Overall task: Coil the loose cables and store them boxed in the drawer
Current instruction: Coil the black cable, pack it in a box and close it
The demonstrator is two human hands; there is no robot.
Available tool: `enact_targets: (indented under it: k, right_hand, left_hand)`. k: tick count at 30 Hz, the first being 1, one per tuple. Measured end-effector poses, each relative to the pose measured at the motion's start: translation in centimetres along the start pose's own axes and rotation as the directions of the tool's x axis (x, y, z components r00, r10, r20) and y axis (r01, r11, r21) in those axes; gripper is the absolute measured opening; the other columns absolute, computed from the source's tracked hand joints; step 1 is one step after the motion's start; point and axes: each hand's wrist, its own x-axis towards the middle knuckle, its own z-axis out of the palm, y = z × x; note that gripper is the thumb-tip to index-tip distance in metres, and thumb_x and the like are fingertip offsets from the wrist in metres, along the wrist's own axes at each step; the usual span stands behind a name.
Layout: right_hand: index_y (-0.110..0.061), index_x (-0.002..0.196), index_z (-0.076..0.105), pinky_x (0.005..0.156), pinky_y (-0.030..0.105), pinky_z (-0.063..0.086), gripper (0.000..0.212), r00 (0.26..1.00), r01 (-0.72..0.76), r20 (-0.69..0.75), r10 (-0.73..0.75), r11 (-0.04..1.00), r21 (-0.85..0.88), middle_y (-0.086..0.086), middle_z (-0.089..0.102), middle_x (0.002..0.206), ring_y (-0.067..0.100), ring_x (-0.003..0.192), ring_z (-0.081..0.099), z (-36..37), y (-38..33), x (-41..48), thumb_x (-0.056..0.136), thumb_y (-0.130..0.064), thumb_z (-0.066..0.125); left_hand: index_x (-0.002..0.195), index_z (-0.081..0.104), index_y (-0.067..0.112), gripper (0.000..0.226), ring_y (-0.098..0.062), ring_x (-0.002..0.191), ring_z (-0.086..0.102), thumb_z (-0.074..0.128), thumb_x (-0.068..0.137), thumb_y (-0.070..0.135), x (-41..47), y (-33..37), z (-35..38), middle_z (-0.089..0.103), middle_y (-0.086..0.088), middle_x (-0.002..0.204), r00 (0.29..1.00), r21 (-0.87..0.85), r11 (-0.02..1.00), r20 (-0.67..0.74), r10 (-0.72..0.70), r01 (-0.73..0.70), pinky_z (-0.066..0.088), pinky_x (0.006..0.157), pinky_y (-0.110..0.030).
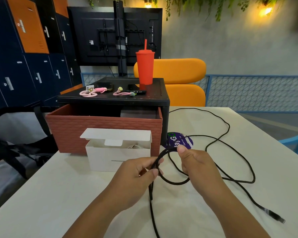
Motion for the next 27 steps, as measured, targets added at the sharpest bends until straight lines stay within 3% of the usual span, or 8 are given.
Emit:
enact_targets:
  k: [4,7,12,15,17,19,24,27]
  right_hand:
    - [-0.017,0.053,0.026,0.038,0.012,0.02,0.049,1.0,-0.008,0.026,0.007,0.999,0.037,-0.01,0.026,0.038,0.005,0.036,0.022,-0.1,-0.1,0.0,0.092,-0.041,0.042]
    - [-0.019,0.051,0.028,0.04,0.013,0.022,0.045,0.998,0.031,0.054,-0.035,0.998,0.06,-0.011,0.028,0.04,0.005,0.039,0.024,0.4,-0.5,-0.4,0.082,-0.051,0.038]
    - [-0.026,0.044,0.033,0.044,0.013,0.026,0.052,0.991,0.119,0.054,-0.123,0.99,0.071,-0.011,0.032,0.042,0.004,0.043,0.029,0.9,-0.5,-0.6,0.085,-0.059,0.039]
    - [-0.028,0.045,0.037,0.044,0.012,0.026,0.045,0.989,0.137,0.043,-0.141,0.987,0.08,-0.011,0.032,0.042,0.004,0.043,0.029,0.9,-0.4,-0.6,0.081,-0.054,0.038]
    - [-0.026,0.046,0.035,0.043,0.012,0.026,0.043,0.989,0.147,0.013,-0.149,0.985,0.092,-0.011,0.031,0.042,0.004,0.042,0.029,0.8,-0.4,-0.7,0.08,-0.052,0.039]
    - [-0.025,0.047,0.032,0.043,0.012,0.026,0.044,0.988,0.155,-0.04,-0.152,0.984,0.092,-0.01,0.031,0.042,0.005,0.042,0.03,0.8,-0.4,-0.8,0.078,-0.054,0.04]
    - [-0.025,0.046,0.034,0.044,0.012,0.028,0.044,0.98,0.176,-0.108,-0.167,0.981,0.08,-0.008,0.032,0.044,0.006,0.043,0.03,0.7,-0.2,-0.7,0.079,-0.053,0.04]
    - [-0.026,0.047,0.044,0.047,0.014,0.029,0.049,0.982,0.187,0.004,-0.187,0.982,0.029,-0.009,0.035,0.045,0.005,0.046,0.032,0.6,0.1,-0.6,0.08,-0.063,0.041]
  left_hand:
    - [0.084,0.069,0.025,0.031,0.002,0.054,0.05,0.049,0.093,0.003,0.1,-0.1,0.0,0.061,0.014,0.06,0.997,-0.031,0.999,-0.061,0.038,-0.04,0.043,0.057,-0.011]
    - [0.078,0.066,0.016,0.03,-0.005,0.058,0.054,0.045,0.095,0.004,0.0,0.4,0.3,0.063,0.006,0.064,0.996,-0.254,0.967,-0.082,-0.028,0.006,0.049,0.06,-0.016]
    - [0.072,0.066,0.008,0.018,-0.011,0.053,0.054,0.05,0.079,0.013,-0.3,1.0,0.4,0.06,-0.007,0.064,0.991,-0.728,0.673,0.086,-0.099,0.13,0.051,0.055,-0.02]
    - [0.065,0.069,0.009,0.019,-0.015,0.05,0.055,0.058,0.081,0.009,-0.4,0.9,0.5,0.06,-0.01,0.063,0.977,-0.836,0.505,0.196,-0.088,0.213,0.051,0.051,-0.023]
    - [0.066,0.068,0.01,0.017,-0.016,0.05,0.055,0.056,0.078,0.013,-0.4,0.8,0.5,0.061,-0.011,0.064,0.956,-0.842,0.458,0.286,-0.072,0.286,0.051,0.053,-0.026]
    - [0.066,0.067,0.011,0.019,-0.016,0.053,0.056,0.051,0.075,0.018,-0.4,0.6,0.4,0.061,-0.01,0.064,0.933,-0.809,0.483,0.355,-0.053,0.335,0.05,0.058,-0.027]
    - [0.061,0.065,0.018,0.026,-0.016,0.071,0.063,0.043,0.075,0.025,-0.3,0.2,0.2,0.066,-0.009,0.069,0.918,-0.656,0.686,0.395,-0.043,0.315,0.04,0.076,-0.035]
    - [0.058,0.062,0.012,0.032,-0.022,0.071,0.062,0.044,0.077,0.03,-0.2,0.4,0.2,0.064,-0.014,0.065,0.91,-0.659,0.676,0.414,-0.041,0.33,0.047,0.077,-0.033]
